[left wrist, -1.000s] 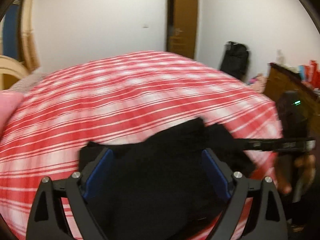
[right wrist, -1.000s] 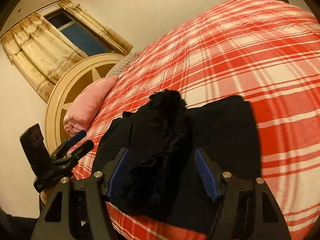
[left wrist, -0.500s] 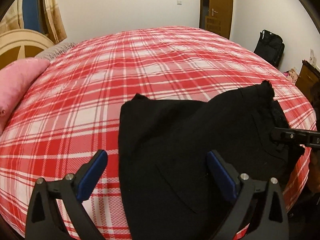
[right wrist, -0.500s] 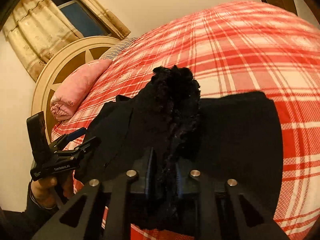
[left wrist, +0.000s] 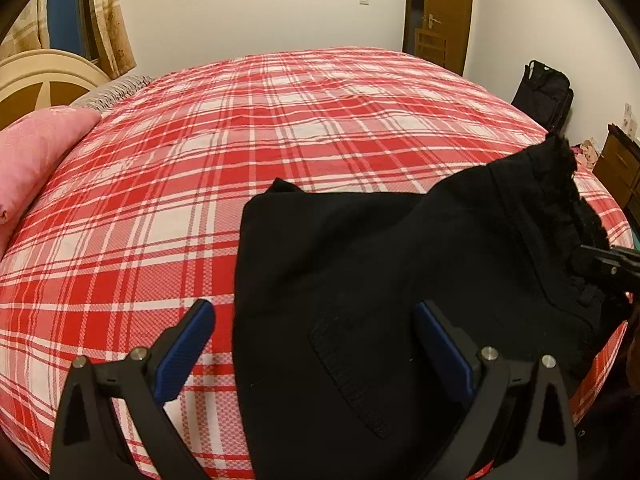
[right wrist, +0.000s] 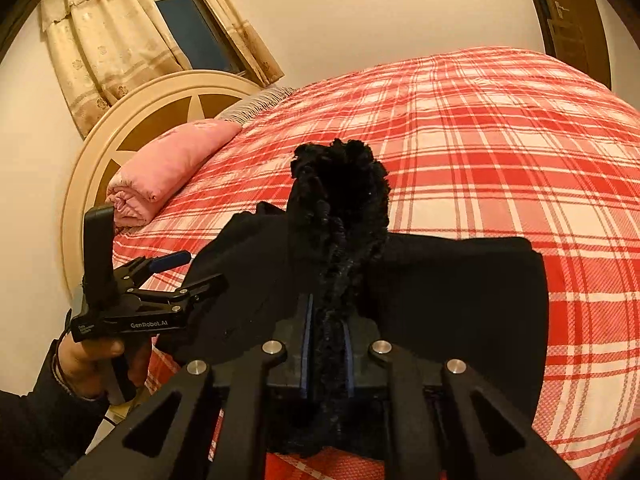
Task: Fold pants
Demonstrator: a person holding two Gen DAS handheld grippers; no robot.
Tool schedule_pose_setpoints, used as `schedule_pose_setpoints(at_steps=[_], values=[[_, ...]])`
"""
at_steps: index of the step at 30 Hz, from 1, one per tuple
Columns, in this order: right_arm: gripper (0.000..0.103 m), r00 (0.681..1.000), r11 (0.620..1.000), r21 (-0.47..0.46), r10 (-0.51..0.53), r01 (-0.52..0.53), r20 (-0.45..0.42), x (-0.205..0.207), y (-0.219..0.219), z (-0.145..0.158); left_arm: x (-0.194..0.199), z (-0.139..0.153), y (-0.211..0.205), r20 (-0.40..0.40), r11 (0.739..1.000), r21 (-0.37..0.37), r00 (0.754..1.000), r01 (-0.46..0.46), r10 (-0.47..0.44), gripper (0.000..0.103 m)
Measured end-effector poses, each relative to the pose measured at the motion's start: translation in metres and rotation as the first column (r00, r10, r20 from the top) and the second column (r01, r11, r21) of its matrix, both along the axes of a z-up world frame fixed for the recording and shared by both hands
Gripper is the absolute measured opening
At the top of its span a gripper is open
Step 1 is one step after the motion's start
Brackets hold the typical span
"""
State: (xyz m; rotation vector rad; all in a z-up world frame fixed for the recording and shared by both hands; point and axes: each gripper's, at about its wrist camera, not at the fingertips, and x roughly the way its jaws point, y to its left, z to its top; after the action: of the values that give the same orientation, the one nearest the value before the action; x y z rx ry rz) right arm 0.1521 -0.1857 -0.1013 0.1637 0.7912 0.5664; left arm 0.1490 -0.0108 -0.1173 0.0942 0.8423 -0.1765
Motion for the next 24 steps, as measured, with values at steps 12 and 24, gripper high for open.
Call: schedule_pose_setpoints(at_steps=[12, 24], values=[[0.009, 1.0, 0.997, 0.07, -0.022, 0.022, -0.006, -0.001, -0.027, 0.017, 0.003, 0.013, 0.007, 0.023, 1.0, -0.024, 1.0, -0.006, 0.007, 0.102], [0.009, 0.992, 0.992, 0.056, -0.112, 0.115, -0.049, -0.007, -0.079, 0.004, 0.009, 0.005, 0.004, 0.008, 1.0, -0.011, 1.0, 0.001, -0.001, 0.102]])
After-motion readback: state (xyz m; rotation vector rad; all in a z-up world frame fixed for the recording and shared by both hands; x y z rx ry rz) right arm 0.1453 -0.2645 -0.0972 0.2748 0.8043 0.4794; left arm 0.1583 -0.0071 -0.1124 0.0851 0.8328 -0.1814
